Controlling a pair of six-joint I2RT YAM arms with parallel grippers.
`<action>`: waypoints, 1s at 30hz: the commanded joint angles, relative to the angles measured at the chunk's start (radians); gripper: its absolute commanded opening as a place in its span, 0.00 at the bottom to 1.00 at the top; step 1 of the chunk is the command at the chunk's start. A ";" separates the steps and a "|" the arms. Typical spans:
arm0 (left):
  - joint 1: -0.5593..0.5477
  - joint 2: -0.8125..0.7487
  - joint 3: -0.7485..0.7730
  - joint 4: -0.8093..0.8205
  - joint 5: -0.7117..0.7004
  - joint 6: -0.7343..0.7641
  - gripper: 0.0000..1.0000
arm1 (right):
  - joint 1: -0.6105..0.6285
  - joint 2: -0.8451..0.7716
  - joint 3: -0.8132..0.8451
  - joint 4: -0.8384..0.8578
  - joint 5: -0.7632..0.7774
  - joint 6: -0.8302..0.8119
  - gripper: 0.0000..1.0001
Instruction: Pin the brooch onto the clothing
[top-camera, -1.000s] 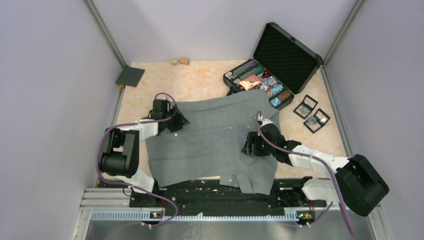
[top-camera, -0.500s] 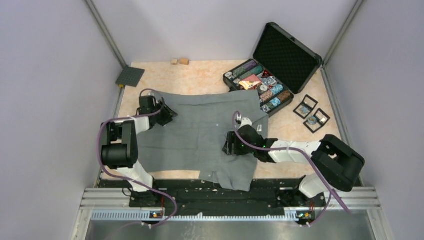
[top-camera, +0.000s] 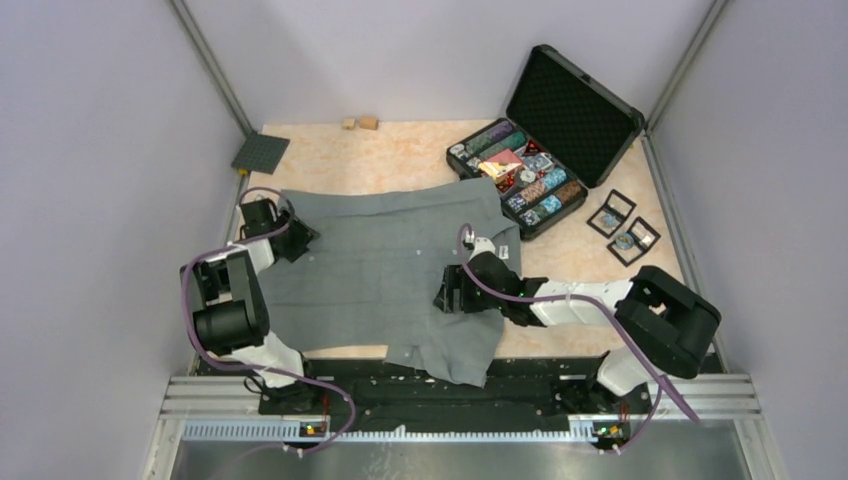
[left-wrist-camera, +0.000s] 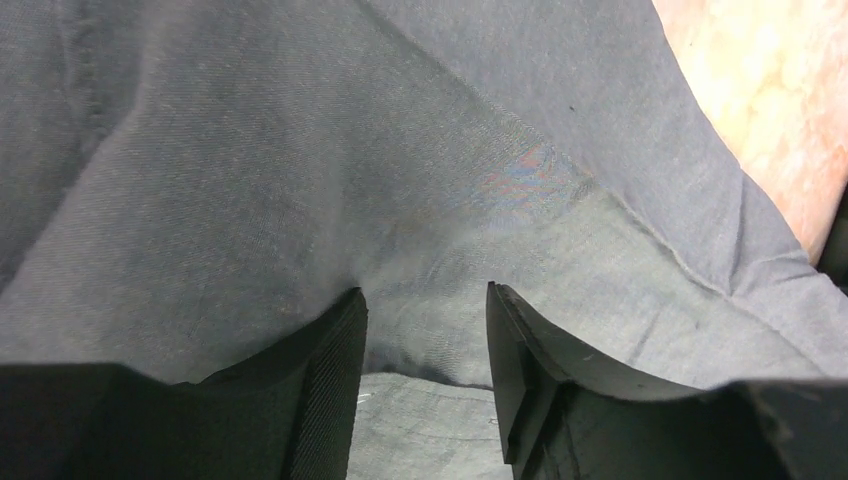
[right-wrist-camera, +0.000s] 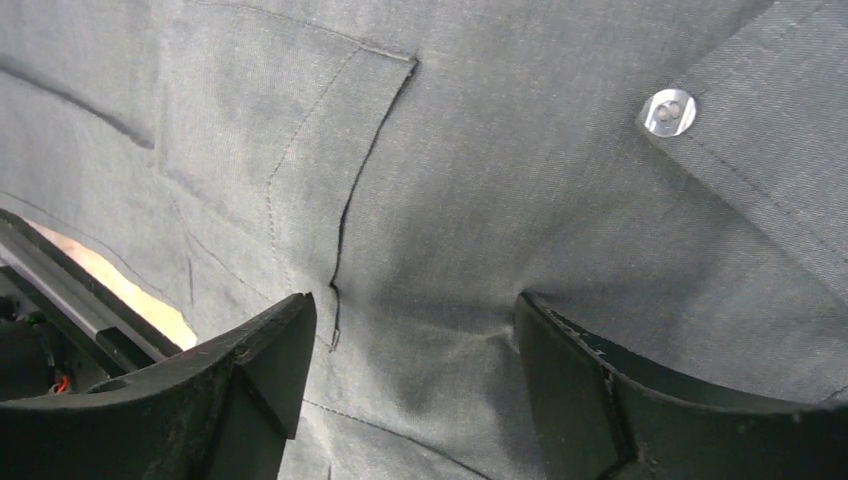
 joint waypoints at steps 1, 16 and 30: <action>0.007 -0.079 0.000 -0.052 0.005 0.029 0.57 | 0.022 -0.051 0.030 -0.074 -0.021 -0.004 0.79; -0.392 -0.321 0.051 -0.106 -0.006 -0.024 0.70 | -0.120 -0.179 0.092 -0.242 0.200 -0.204 0.94; -0.551 -0.155 -0.151 0.073 0.011 -0.106 0.68 | -0.132 -0.025 0.013 -0.073 0.209 -0.225 0.87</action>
